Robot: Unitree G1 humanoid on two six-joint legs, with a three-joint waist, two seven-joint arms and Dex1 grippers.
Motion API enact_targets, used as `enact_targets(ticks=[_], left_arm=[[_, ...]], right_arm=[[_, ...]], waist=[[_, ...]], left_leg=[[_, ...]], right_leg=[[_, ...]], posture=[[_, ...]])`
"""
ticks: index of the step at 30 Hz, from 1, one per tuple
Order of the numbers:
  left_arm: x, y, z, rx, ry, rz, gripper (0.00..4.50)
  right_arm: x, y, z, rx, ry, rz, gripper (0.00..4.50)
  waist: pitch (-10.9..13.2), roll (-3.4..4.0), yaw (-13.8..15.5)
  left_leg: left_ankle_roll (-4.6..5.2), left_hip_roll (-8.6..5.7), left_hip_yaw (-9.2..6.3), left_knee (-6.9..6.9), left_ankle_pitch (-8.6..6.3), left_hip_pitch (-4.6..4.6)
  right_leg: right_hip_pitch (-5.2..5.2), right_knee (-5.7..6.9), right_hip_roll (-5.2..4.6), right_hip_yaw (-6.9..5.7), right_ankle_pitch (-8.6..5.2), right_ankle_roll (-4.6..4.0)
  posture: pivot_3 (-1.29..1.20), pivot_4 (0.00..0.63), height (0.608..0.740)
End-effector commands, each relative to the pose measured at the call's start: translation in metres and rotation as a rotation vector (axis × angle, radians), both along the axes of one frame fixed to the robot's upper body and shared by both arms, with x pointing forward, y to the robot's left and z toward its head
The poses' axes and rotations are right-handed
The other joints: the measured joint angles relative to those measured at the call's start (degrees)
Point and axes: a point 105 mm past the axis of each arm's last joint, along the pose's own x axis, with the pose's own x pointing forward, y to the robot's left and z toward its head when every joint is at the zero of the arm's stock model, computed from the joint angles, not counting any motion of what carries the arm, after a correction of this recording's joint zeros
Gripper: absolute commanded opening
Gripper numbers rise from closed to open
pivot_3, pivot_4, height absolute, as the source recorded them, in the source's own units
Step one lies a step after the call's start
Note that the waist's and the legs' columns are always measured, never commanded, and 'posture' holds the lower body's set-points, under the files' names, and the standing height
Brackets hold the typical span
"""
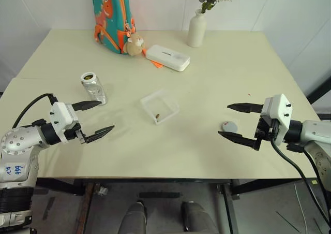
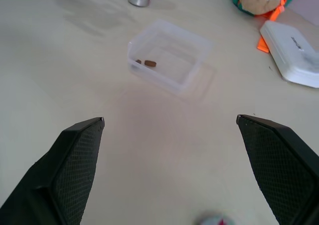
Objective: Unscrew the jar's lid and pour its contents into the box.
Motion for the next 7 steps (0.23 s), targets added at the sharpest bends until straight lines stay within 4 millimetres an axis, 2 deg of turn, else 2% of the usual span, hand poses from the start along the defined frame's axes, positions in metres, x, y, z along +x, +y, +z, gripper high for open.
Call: enact_targets(ticks=[1, 7], left_arm=[[-0.0008, 0.0, 0.0105, -0.005, -0.007, -0.038, 4.49], [0.0008, 0.0057, 0.0103, -0.023, -0.021, 0.018, 4.49]], right_arm=[[-0.0027, -0.0015, 0.013, 0.01, -0.064, 0.01, 4.5], [-0.0037, -0.0058, 0.0053, 0.019, -0.076, -0.035, 4.5]], waist=[[0.0, 0.01, -0.24], [0.0, 0.01, -0.4]], left_leg=[[0.0, 0.04, 0.03, -0.15, 0.0, 0.08], [-0.11, 0.27, 0.02, -0.44, -0.09, 0.18]], right_leg=[[-0.05, 0.07, 0.03, 0.0, 0.19, 0.36], [-0.12, 0.12, 0.23, -0.08, 0.0, 0.21]], posture=[[0.0, 0.15, 0.74], [0.0, 0.15, 0.74]])
